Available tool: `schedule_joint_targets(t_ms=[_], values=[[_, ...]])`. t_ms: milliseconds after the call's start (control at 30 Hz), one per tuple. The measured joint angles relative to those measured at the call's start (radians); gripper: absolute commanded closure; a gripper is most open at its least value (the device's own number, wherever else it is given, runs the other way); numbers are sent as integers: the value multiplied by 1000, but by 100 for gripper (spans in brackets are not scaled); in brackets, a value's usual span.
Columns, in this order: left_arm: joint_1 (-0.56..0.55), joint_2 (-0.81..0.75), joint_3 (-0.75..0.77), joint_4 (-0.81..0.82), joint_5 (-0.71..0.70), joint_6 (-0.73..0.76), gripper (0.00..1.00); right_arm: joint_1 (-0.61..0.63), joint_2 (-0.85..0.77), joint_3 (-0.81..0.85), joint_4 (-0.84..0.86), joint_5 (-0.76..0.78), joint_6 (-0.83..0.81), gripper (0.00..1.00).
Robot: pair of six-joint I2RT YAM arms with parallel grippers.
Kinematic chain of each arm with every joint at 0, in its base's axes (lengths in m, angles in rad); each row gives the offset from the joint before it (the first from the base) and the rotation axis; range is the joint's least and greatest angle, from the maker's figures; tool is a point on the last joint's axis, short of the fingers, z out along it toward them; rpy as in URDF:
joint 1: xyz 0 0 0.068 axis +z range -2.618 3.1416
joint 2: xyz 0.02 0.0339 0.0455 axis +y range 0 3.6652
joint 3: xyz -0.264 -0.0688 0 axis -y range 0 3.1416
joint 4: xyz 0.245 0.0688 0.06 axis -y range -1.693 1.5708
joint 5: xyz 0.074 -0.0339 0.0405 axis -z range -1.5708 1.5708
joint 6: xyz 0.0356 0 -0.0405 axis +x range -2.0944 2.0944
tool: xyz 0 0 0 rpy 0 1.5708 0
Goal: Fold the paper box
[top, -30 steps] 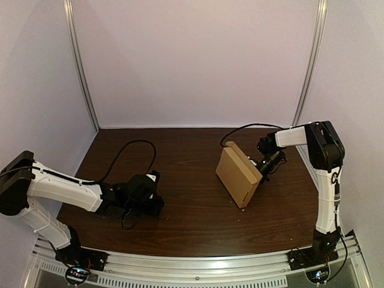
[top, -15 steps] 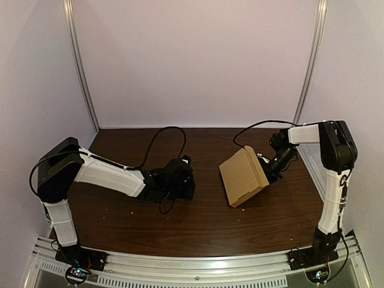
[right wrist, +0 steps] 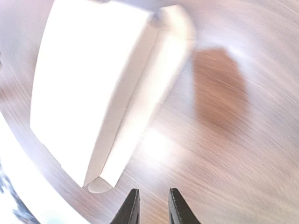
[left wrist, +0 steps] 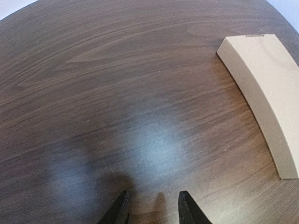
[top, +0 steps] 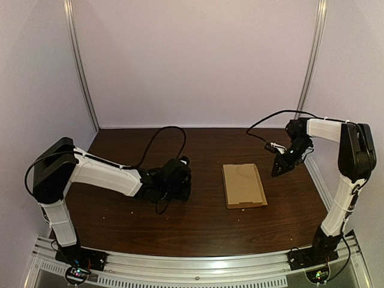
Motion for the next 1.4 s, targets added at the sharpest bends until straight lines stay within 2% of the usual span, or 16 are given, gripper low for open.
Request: schedule_joint_targets(t_ms=[167,333,500,633,767,867,900,933,967,1067,1167,1267,1400], values=[[-10,-97,-72,-41,-20,25,64,184,-13,-84,56,109,-65,80],[-11,-208,-132,-85,-90,47,64,382,-13,-108,26,161,-94,79],[-11,-385,-235,-153,-200,51,62,683,-9,-56,-77,31,-126,76],[-11,-530,-318,-196,-274,32,60,790,19,103,-141,-108,-133,76],[-11,-585,-362,-198,-262,37,61,759,16,190,-135,-150,-129,69],[-21,-550,-361,-182,-193,68,62,693,-59,157,-80,-129,-97,52],[-32,-527,-360,-171,-168,81,63,659,-111,124,-31,-114,-83,37],[-44,-505,-358,-163,-147,93,63,616,-177,85,18,-97,-66,14],[-63,-473,-351,-156,-118,108,64,566,-247,45,74,-85,-42,2],[-115,-355,-301,-139,-36,134,65,421,-415,-57,251,-41,51,1],[-147,-227,-224,-117,40,135,67,340,-430,-90,361,-17,70,25],[-151,-147,-173,-89,89,119,68,335,-268,-13,367,18,55,35],[-151,-81,-128,-61,131,77,70,323,-19,63,365,76,62,39]])
